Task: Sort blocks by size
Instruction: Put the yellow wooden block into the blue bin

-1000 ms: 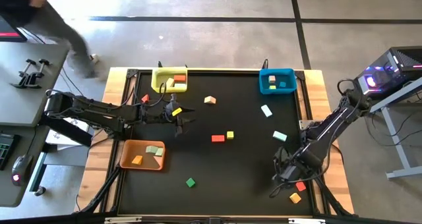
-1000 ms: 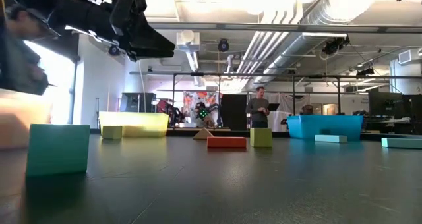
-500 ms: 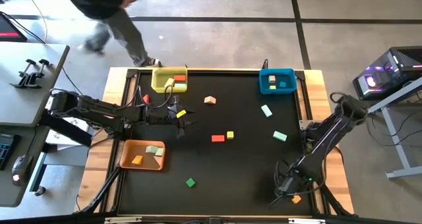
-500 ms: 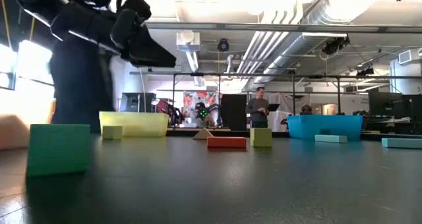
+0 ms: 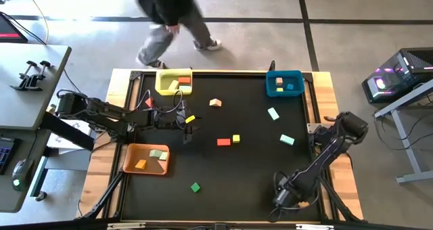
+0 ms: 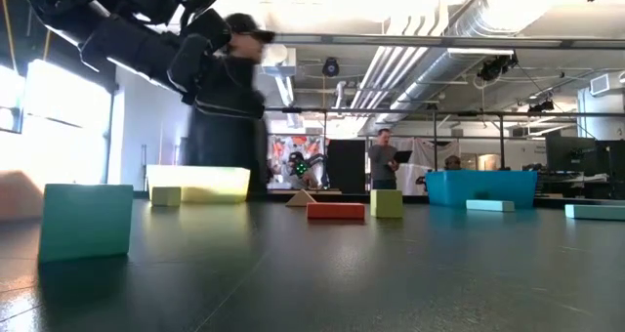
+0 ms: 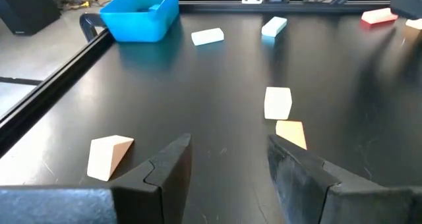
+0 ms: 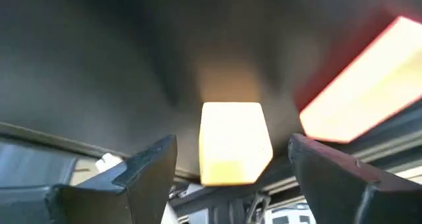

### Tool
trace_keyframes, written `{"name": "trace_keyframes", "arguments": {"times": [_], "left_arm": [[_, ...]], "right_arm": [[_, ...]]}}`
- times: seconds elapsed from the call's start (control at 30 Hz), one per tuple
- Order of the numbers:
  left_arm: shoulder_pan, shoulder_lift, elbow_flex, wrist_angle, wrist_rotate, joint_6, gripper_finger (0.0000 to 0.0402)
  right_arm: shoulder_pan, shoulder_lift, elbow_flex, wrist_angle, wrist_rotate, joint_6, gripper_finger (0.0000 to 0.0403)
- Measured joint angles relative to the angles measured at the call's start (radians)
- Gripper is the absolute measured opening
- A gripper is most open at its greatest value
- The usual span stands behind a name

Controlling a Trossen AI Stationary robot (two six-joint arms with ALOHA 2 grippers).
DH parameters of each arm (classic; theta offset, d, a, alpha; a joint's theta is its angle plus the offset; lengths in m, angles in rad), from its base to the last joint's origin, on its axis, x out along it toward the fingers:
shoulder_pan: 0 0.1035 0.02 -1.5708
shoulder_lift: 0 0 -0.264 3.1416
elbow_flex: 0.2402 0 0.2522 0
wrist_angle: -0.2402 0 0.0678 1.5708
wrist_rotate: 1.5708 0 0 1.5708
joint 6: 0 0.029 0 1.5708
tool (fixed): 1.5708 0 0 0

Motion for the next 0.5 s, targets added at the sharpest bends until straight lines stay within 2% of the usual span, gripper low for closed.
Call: {"name": "trace_keyframes", "arguments": {"times": [0.17,0.4,0.5], "left_arm": [[0.000,0.000,0.000,0.001,0.000,0.000,0.0179],[0.000,0.000,0.000,0.018,0.000,-0.001,0.0179],[0.000,0.000,0.000,0.022,0.000,-0.001,0.0179]], "right_arm": [[0.000,0.036,0.000,0.023,-0.007,-0.067,0.0251],[0.008,0.044,0.000,0.025,-0.005,-0.124,0.0158],[0.008,0.041,0.000,0.053,0.029,-0.161,0.0127]]}}
